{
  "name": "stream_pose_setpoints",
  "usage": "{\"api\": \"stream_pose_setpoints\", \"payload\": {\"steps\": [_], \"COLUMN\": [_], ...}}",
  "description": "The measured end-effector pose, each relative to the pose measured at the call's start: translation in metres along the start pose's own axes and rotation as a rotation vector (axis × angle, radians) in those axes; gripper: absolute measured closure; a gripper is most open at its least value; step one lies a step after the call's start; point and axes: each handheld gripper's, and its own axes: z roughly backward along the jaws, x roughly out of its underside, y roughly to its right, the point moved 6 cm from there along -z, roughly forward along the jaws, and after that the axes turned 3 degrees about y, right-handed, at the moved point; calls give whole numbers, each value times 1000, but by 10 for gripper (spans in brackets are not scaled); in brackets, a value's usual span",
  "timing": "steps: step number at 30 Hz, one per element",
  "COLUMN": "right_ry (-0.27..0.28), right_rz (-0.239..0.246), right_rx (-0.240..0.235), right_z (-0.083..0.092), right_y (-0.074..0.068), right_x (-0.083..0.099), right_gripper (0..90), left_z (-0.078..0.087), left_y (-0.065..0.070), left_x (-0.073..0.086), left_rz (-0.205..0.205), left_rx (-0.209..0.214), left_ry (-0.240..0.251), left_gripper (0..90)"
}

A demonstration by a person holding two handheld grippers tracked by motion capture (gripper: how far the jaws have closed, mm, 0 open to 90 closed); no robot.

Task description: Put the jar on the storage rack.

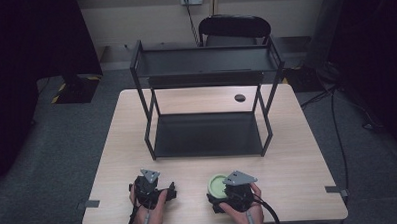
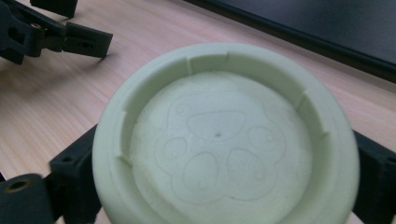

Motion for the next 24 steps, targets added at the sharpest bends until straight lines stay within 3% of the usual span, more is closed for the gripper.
{"api": "stream_pose_setpoints", "payload": {"steps": [13, 24], "right_ry": [-6, -1], "right_rz": [26, 16], "right_rx": [5, 7], "right_z": [0, 4], "right_y": [-1, 0], "right_x": [0, -3], "right_gripper": [102, 110], "left_z": [0, 0], "left_y": [0, 0], "left_x": [0, 0], "left_rz": [0, 0], "left_rx": [0, 0], "left_ry": [0, 0], "left_gripper": [0, 0]}}
